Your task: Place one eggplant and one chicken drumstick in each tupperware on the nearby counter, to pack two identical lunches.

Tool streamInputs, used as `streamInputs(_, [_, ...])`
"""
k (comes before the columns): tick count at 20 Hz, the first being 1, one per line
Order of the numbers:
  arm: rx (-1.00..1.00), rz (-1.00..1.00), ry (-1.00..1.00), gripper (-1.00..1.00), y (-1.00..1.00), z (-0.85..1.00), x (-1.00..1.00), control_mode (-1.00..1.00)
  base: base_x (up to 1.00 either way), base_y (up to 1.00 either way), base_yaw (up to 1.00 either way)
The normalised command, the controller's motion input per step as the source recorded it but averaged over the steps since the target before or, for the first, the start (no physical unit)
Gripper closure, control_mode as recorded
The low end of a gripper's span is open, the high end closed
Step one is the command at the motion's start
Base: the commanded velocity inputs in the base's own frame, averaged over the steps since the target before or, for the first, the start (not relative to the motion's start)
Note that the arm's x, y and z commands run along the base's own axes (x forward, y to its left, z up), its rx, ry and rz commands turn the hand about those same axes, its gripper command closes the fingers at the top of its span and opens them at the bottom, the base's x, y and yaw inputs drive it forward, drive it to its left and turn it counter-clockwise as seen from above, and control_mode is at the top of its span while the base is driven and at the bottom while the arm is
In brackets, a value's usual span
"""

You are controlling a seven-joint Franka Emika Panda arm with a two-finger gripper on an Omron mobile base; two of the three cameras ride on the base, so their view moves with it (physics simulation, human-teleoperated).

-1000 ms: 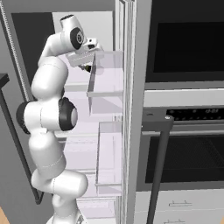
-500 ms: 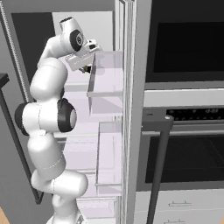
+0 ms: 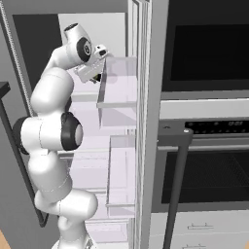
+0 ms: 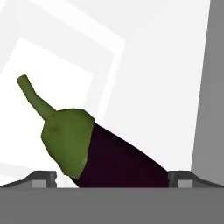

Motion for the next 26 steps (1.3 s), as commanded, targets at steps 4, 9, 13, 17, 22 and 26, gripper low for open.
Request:
streamInputs(4, [0.0, 0.03, 0.0, -1.0, -0.07, -0.4, 0.61, -1.0, 0.0, 0.0, 0.0])
streamInputs(9, [0.0, 0.02, 0.05, -1.0, -0.15, -0.62, 0.25, -1.0, 0.0, 0.0, 0.0])
streamInputs(13, [-0.02, 0.0, 0.06, 1.0, -0.05, -0.88, 0.0, -1.0, 0.0, 0.0, 0.0])
streamInputs(17, [0.0, 0.0, 0.0, 1.0, -0.23, -0.68, 0.0, -1.0, 0.0, 0.0, 0.0])
streamInputs(22, [-0.01, 0.04, -0.05, 1.0, -0.22, -0.36, 0.05, -1.0, 0.0, 0.0, 0.0])
streamInputs(26, [-0.06, 0.04, -0.06, 1.0, -0.01, -0.42, 0.0, -1.0, 0.0, 0.0, 0.0])
